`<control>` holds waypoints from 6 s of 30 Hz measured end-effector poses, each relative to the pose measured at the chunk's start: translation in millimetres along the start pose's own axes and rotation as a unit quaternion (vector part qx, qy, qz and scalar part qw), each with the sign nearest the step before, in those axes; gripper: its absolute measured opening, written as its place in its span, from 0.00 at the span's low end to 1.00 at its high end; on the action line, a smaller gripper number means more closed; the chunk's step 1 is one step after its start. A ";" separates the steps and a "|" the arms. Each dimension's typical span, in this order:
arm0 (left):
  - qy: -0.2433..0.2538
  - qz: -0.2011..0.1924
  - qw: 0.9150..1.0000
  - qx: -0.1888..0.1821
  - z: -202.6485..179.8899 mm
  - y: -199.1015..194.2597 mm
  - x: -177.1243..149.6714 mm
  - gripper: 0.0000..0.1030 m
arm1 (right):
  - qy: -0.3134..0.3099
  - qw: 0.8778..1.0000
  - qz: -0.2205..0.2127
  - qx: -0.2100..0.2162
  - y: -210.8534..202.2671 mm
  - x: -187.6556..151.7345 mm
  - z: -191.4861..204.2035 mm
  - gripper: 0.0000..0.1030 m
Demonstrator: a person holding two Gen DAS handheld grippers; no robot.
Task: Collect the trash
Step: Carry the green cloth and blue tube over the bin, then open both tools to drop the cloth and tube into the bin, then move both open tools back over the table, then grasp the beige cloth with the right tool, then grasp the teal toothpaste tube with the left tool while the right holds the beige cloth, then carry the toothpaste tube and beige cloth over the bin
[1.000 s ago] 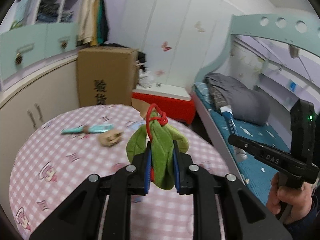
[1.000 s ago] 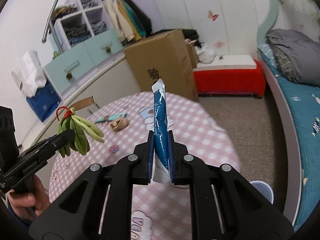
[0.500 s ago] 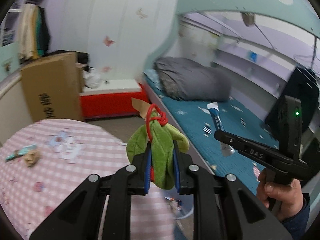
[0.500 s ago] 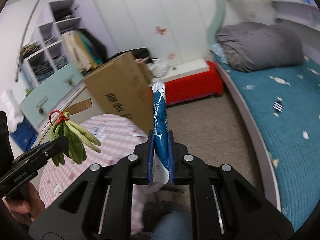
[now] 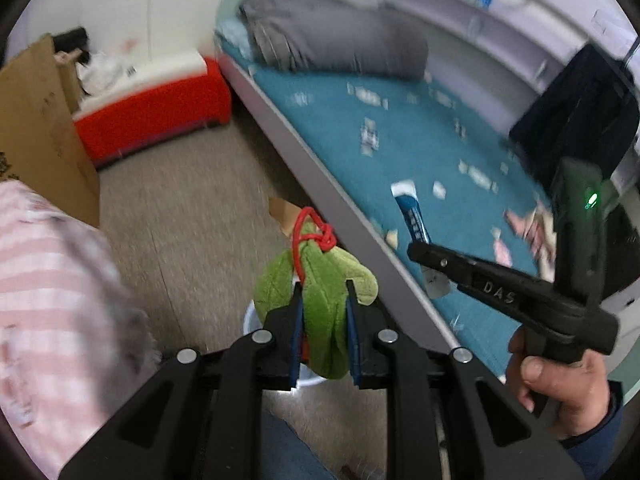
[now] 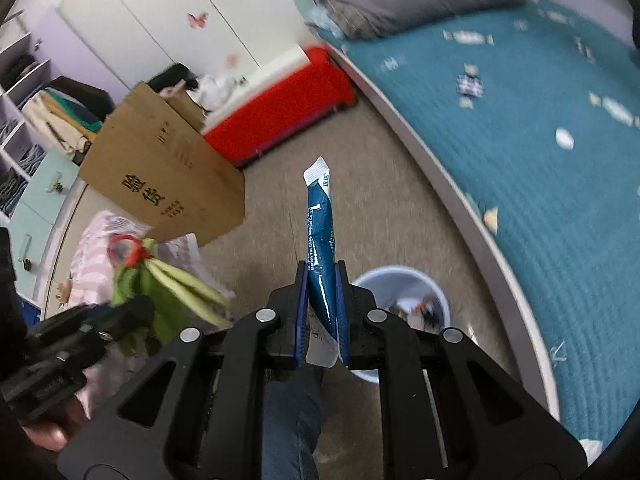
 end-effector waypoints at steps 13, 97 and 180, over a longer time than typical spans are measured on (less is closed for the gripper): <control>-0.007 0.134 0.991 -0.004 -9.1 113.9 -3.8 0.66 | 0.071 0.993 0.097 -0.014 93.6 -18.4 -55.5 0.63; -0.267 -0.162 0.900 0.304 431.6 -234.2 -166.0 0.91 | -0.331 0.922 0.148 0.132 224.4 -109.4 498.9 0.81; -0.095 -0.190 0.976 0.038 99.7 -211.5 -37.9 0.18 | -0.106 0.986 -0.103 0.071 -78.8 14.0 164.4 0.30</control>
Point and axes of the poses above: each gripper's, at about its wrist camera, not at the fingertips, and y roughly the way its jaws point, z to its left, x to its top, the point moved 1 cm from there along y, roughly the way its jaws point, and after that the axes turned 9 degrees about x, right-handed, at the moved point
